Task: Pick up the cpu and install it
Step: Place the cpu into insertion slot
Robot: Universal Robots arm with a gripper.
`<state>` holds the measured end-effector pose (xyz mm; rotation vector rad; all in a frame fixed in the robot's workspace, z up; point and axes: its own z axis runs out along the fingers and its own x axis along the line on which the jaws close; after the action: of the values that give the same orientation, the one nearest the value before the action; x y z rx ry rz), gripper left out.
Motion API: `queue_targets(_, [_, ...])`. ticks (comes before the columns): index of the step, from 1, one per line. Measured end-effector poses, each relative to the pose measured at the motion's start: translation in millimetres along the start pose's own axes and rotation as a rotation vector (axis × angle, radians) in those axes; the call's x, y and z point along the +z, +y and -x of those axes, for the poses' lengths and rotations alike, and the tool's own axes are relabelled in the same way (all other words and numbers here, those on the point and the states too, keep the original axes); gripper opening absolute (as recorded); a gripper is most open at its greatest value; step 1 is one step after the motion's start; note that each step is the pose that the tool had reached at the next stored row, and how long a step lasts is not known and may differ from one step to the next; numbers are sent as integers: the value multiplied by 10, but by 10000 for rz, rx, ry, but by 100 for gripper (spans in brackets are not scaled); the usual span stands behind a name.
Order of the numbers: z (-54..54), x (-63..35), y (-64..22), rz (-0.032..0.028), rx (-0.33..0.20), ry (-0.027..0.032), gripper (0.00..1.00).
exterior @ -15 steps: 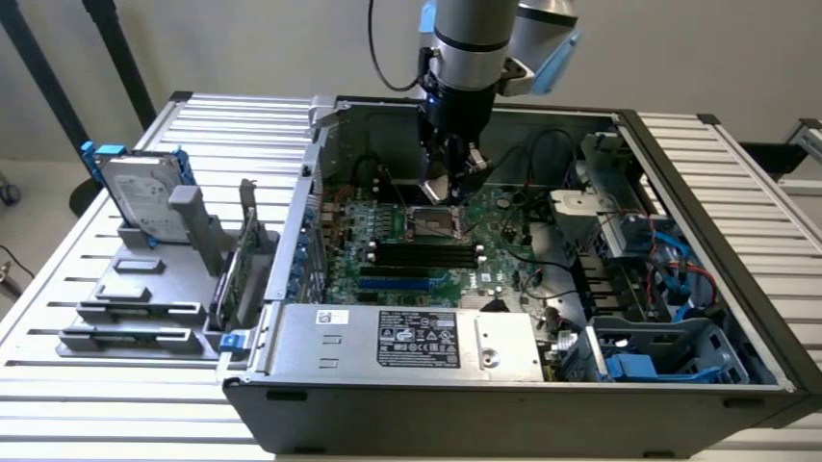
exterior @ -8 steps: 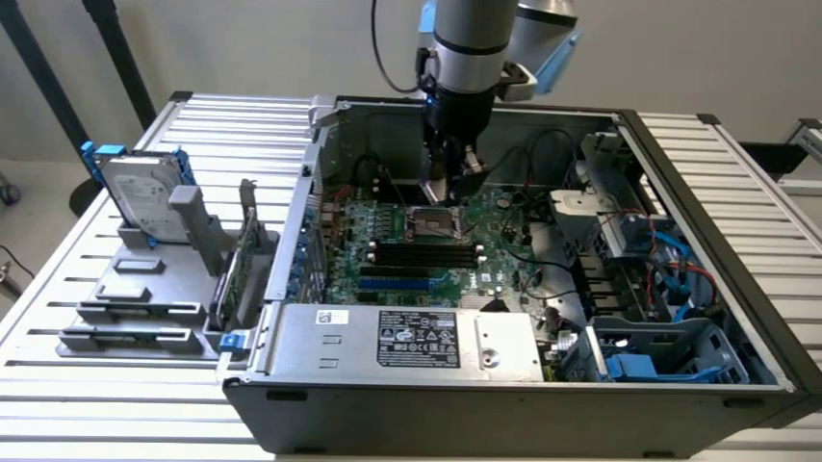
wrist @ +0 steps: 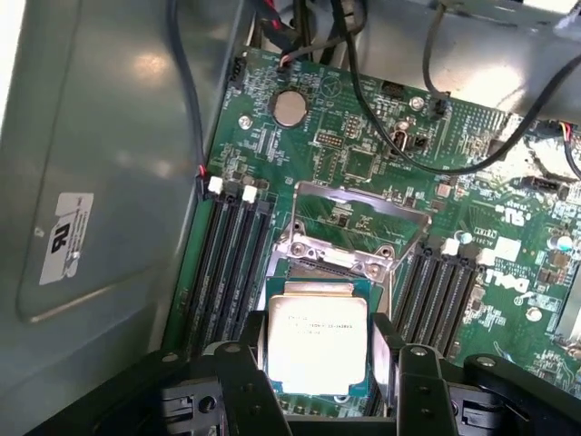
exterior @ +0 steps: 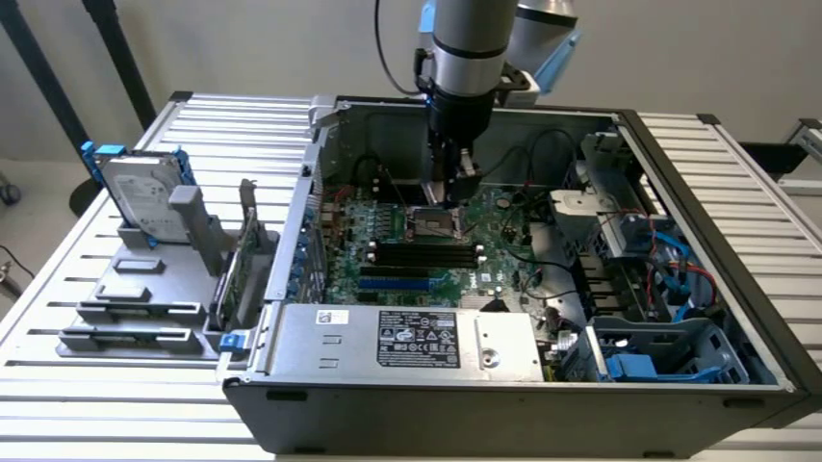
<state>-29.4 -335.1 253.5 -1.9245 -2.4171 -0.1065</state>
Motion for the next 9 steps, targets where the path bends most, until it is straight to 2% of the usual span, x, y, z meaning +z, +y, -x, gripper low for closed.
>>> queue_targets(9, [3, 39, -1, 79, 1410, -24, 55])
